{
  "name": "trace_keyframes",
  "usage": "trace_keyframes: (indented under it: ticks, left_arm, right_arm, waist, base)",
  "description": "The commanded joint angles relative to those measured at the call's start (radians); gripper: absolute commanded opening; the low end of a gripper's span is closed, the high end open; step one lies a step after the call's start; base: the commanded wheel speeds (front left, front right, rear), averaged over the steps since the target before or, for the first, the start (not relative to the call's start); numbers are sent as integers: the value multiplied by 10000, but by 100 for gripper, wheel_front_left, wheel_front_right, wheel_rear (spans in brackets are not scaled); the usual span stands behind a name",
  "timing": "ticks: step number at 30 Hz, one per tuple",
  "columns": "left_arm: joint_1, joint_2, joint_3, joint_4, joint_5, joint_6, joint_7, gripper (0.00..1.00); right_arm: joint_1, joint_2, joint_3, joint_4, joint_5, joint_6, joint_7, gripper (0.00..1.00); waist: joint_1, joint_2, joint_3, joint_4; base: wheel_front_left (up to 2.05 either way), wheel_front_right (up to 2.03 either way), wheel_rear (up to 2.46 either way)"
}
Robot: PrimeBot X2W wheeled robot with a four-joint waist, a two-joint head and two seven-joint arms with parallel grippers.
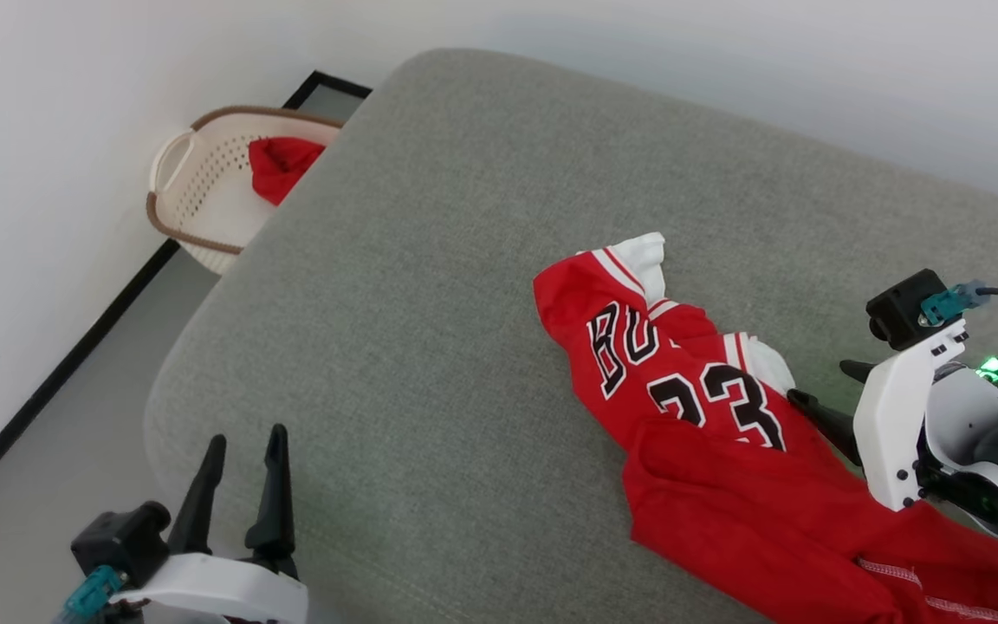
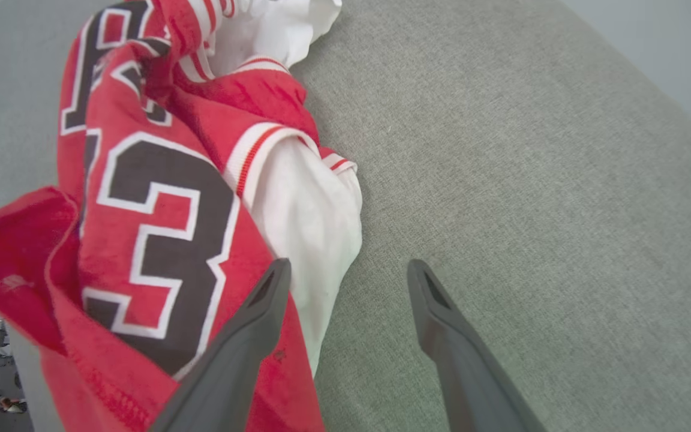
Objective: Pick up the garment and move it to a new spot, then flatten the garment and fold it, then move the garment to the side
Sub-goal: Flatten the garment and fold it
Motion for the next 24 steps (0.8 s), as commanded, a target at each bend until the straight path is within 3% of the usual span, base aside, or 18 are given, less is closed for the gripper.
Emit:
trace_keyframes:
  ticks: [1, 10, 11, 12, 24]
  left_arm:
    - [-84, -176, 155, -9, 201, -113, -33, 100]
    - [-72, -724, 660, 144, 667, -458, -34, 100]
    - [-90, -767, 715, 174, 703, -500, -34, 100]
    - [-110, -805, 747, 211, 746, -545, -34, 100]
    - [-454, -724, 742, 795, 1041, -746, -34, 100]
  right_arm:
    - [-213, -43, 223, 125, 173, -3, 73, 100]
    - [-671, -80, 1253, 729, 570, -1, 191, 99]
    - [-725, -67, 1331, 814, 618, -3, 123, 36]
    - [-782, -65, 1433, 879, 647, -3, 33, 0]
    - [-1141, -461, 1297, 1453, 824, -3, -1318, 0]
  waist:
    - [0, 0, 238, 119]
    - [0, 0, 451, 189]
    - [0, 0, 454, 191]
    - [0, 0, 454, 194]
    - [0, 0, -2, 17]
  base:
    - [0, 0, 0]
    - [0, 0, 0]
    - [0, 0, 0]
    - [0, 0, 0]
    - [0, 0, 0]
